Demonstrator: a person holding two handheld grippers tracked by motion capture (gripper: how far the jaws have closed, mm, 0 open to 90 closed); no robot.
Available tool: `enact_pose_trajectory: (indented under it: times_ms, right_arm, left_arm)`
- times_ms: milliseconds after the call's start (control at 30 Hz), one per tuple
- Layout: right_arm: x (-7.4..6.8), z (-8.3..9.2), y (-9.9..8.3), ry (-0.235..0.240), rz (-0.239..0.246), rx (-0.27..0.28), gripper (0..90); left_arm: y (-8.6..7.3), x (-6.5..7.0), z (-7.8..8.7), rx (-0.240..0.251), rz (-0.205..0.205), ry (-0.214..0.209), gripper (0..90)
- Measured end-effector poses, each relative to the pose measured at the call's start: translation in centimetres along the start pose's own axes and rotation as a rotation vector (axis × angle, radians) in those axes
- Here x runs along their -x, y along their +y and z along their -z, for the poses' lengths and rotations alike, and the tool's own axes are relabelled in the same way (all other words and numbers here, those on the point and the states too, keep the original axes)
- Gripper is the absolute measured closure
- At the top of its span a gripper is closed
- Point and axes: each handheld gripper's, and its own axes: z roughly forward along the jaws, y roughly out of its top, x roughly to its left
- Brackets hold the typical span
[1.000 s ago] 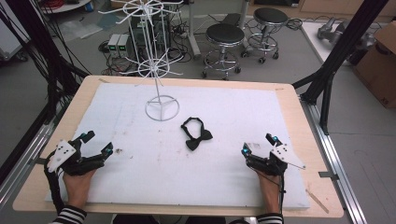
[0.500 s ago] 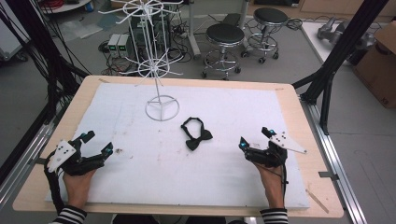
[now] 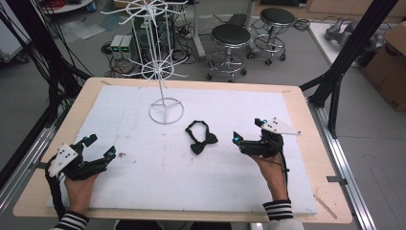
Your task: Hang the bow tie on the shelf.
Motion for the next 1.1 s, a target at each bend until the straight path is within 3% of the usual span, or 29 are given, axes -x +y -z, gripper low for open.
enact_pose_trajectory:
  times_ms: [533, 733, 833, 967, 1100]
  right_arm:
    - [-2.7, -4.8, 2.7, 0.070, 0.110, -0.131, 4.5]
    - [-3.7, -6.3, 2.7, 0.105, 0.123, -0.168, 6.4]
    - [-4.2, -6.9, 2.5, 0.115, 0.143, -0.205, 16.9]
    - [-4.5, -7.4, 2.4, 0.121, 0.136, -0.232, 18.6]
    - [-5.1, -8.2, 2.2, 0.137, 0.160, -0.269, 24.1]
  left_arm:
    - [0.0, 0.0, 0.0, 0.002, 0.004, 0.000, 13.9]
    - [0.0, 0.0, 0.0, 0.002, 0.004, -0.001, 13.9]
    - [0.0, 0.0, 0.0, 0.002, 0.003, 0.000, 13.9]
    - [0.0, 0.0, 0.0, 0.001, 0.003, 0.000, 13.9]
    - [0.0, 0.0, 0.0, 0.002, 0.004, -0.001, 13.9]
